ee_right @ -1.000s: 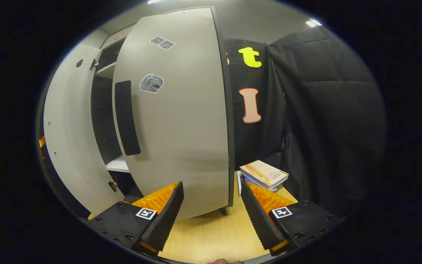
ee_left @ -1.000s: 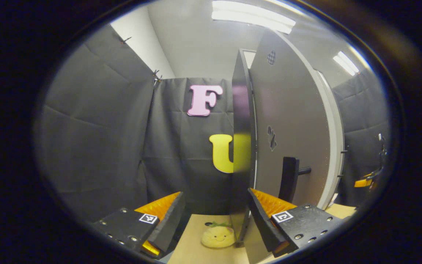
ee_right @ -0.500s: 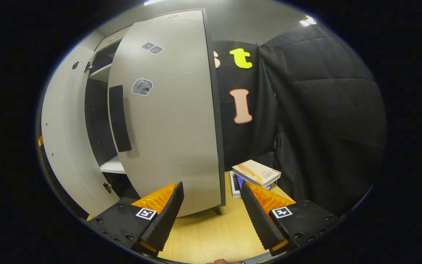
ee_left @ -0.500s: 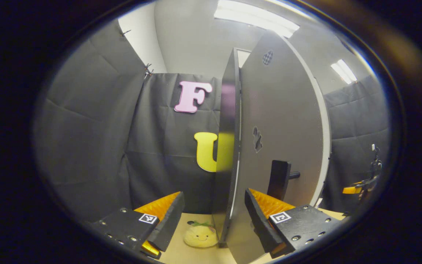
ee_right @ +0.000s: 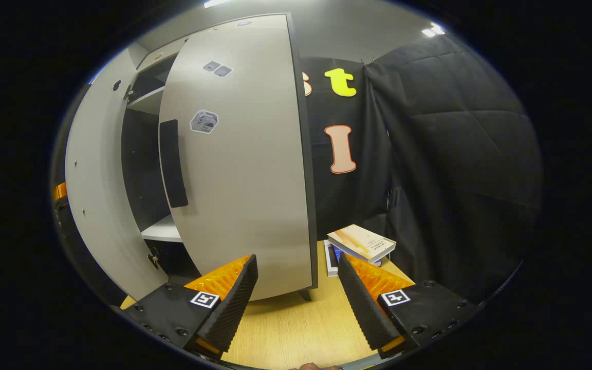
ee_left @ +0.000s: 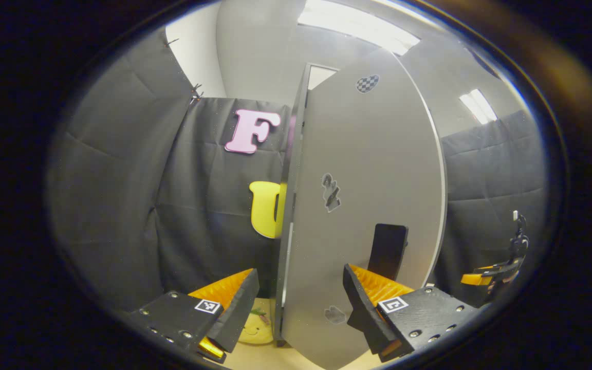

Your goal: Grab one shoe with the right hand and put it into the shoe cabinet, grab the other shoe with the left hand and put it into the shoe cabinet; then close the right door with the right hand and the left door with the left hand.

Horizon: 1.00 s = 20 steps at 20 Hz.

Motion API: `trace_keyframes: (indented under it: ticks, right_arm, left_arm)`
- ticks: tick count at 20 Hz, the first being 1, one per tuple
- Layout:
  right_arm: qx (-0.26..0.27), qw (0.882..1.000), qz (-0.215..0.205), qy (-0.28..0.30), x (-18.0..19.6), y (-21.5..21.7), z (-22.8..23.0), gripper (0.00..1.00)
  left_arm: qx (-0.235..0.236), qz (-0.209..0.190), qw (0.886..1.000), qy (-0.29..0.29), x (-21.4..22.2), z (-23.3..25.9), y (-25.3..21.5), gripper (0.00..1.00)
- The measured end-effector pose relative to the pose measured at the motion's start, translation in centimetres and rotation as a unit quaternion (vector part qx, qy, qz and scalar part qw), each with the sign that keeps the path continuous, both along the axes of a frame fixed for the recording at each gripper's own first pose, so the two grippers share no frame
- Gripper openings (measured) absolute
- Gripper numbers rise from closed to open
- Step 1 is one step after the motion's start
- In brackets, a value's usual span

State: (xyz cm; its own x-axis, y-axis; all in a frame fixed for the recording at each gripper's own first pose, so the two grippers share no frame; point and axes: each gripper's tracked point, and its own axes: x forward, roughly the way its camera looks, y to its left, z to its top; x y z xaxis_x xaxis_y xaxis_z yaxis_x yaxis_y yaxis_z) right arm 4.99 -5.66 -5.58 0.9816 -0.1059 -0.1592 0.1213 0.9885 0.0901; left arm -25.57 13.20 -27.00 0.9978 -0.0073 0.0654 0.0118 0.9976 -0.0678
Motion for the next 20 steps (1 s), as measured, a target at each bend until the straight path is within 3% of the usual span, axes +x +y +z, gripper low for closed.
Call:
trace_keyframes:
  ticks: [5, 7, 8, 12, 15, 16, 18, 19, 20]
  right_arm:
    - [0.008, 1.000, -0.014, -0.013, -0.5, -1.5, 0.3, 0.98]
    - [0.007, 0.999, -0.026, -0.017, -1.1, -2.5, 0.6, 0.98]
    - [0.007, 0.999, -0.032, -0.019, -1.4, -3.0, 0.7, 0.98]
    - [0.008, 0.998, -0.061, -0.024, -2.8, -5.3, 0.9, 0.98]
    - [0.015, 0.997, -0.074, -0.023, -3.2, -6.1, 0.6, 0.98]
    - [0.018, 0.997, -0.075, -0.023, -3.3, -6.1, 0.6, 0.98]
    - [0.019, 0.997, -0.075, -0.027, -3.2, -6.0, 0.8, 0.98]
    - [0.019, 0.997, -0.072, -0.030, -3.0, -5.7, 1.1, 0.98]
    - [0.020, 0.997, -0.068, -0.035, -2.8, -5.2, 1.5, 0.98]
  left_arm:
    - [-0.072, -0.062, 0.995, -0.012, 3.4, -1.3, -6.5, 0.95]
    - [-0.090, -0.063, 0.994, -0.021, 4.8, -1.5, -8.6, 1.00]
    - [-0.092, -0.059, 0.994, -0.023, 5.5, -1.6, -9.3, 0.95]
    - [-0.050, -0.019, 0.998, -0.041, 6.0, -0.1, -9.5, 0.99]
    - [-0.023, -0.012, 0.999, -0.037, 5.2, -0.3, -10.0, 0.89]
    - [-0.018, -0.011, 0.999, -0.037, 4.8, -0.2, -10.2, 1.00]
    - [-0.010, -0.002, 0.999, -0.033, 4.3, -0.1, -10.3, 1.00]
    - [-0.003, 0.008, 1.000, -0.029, 4.0, -0.2, -10.2, 0.94]
    - [0.006, 0.024, 0.999, -0.025, 3.5, -0.2, -9.8, 1.00]
